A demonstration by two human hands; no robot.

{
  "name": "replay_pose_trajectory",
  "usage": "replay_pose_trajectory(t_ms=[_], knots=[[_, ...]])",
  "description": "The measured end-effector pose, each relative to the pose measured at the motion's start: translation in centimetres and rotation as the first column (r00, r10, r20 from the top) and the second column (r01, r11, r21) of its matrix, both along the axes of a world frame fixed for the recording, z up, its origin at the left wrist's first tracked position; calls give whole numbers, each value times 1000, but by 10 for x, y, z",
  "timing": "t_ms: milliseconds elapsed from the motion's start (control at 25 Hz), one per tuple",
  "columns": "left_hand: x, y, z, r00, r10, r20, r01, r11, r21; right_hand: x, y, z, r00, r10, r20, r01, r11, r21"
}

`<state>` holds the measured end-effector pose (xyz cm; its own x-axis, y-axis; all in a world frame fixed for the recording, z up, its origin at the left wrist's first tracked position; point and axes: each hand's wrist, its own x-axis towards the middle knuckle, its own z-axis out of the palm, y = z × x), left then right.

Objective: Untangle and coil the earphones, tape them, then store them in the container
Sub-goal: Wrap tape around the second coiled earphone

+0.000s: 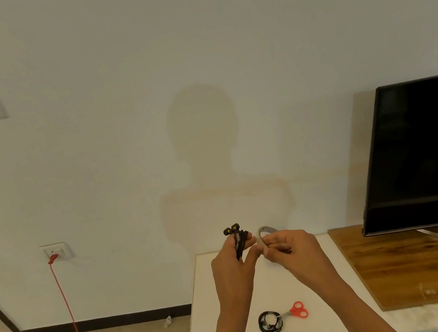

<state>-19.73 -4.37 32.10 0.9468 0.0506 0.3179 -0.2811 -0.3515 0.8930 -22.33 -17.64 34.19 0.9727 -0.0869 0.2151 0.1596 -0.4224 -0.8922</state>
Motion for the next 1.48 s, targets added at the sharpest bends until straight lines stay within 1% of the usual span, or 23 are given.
replay_pose_trajectory(t_ms=[200,280,480,800,920,1000,1080,1160,1280,1360,1440,1480], knots=[[0,-1,-2,996,8,84,-24,980,198,3,1,-3,999,-44,-10,41,981,-189],[0,-2,-3,992,14,124,-48,958,282,3,1,-4,999,-49,-3,47,975,-217],[-1,-8,-11,991,25,135,-68,944,323,5,-1,-8,998,-69,-15,63,970,-236],[1,-12,-16,985,29,169,-78,953,294,8,-3,-12,997,-76,-5,73,966,-249],[1,-12,-18,988,13,153,-56,958,283,9,-2,-15,995,-90,-39,76,957,-278],[3,-11,-19,991,-7,136,-31,960,277,8,-2,-17,994,-100,-50,84,963,-255],[3,-10,-19,994,-19,109,-11,963,271,4,-1,-18,994,-99,-39,88,973,-215],[3,-10,-20,996,-32,81,10,965,261,4,-1,-21,997,-81,-8,77,973,-219],[2,-11,-20,999,-48,-3,47,979,198,11,-5,-31,997,-74,-15,66,955,-289],[4,-11,-19,994,-76,-82,85,989,121,16,-9,-38,997,-42,-71,17,947,-321],[8,-9,-18,977,-118,-175,130,990,62,18,-13,-41,988,44,-146,-86,951,-298],[12,-6,-18,962,-146,-229,156,987,26,18,-15,-43,979,90,-181,-136,957,-257]])
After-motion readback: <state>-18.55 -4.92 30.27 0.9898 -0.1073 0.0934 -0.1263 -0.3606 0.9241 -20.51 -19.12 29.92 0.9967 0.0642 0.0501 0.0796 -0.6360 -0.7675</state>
